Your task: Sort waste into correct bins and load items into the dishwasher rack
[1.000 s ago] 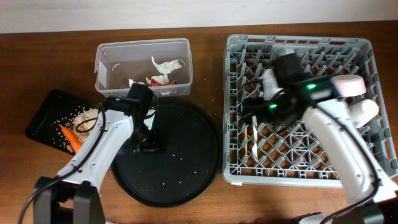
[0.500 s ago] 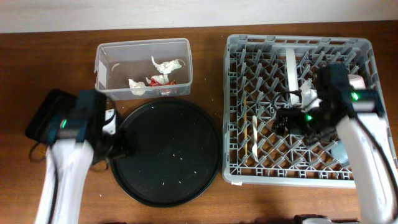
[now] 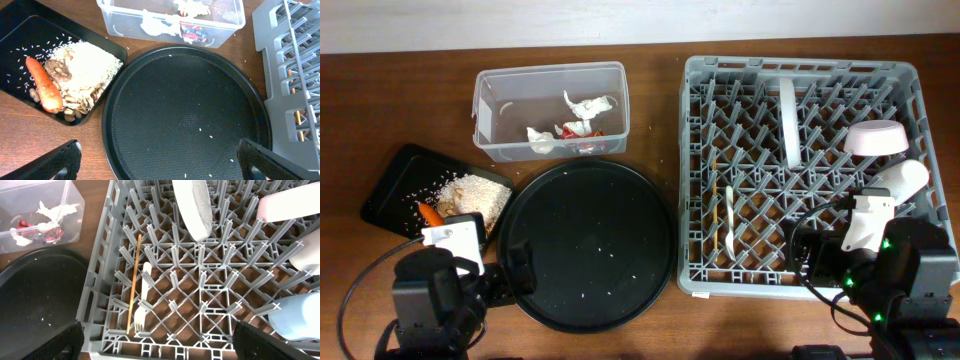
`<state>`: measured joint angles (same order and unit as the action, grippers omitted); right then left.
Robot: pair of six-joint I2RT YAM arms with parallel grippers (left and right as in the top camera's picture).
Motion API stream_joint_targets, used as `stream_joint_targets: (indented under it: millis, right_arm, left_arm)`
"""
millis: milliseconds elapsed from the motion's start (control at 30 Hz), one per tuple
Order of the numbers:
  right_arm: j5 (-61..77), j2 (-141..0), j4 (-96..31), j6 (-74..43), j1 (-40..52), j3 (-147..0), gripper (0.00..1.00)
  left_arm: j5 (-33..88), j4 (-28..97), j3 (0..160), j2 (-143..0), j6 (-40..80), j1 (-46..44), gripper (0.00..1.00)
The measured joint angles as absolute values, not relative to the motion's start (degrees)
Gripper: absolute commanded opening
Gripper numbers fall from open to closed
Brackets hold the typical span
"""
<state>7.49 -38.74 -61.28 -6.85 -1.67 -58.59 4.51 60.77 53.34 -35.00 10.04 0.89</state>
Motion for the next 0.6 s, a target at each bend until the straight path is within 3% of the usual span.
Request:
stream_joint_targets:
  millis: [400, 600]
  right_arm:
    - [7.3, -39.2, -61.3, -6.9, -1.7, -58.6, 0.98]
    - [7.3, -32.2, -61.2, -6.9, -1.7, -57.1, 0.98]
  left_arm:
    - [4.5, 60.8, 53.3, -35.0, 10.0, 0.9, 1.00]
    - [4.5, 60.8, 53.3, -35.0, 10.0, 0.9, 0.99]
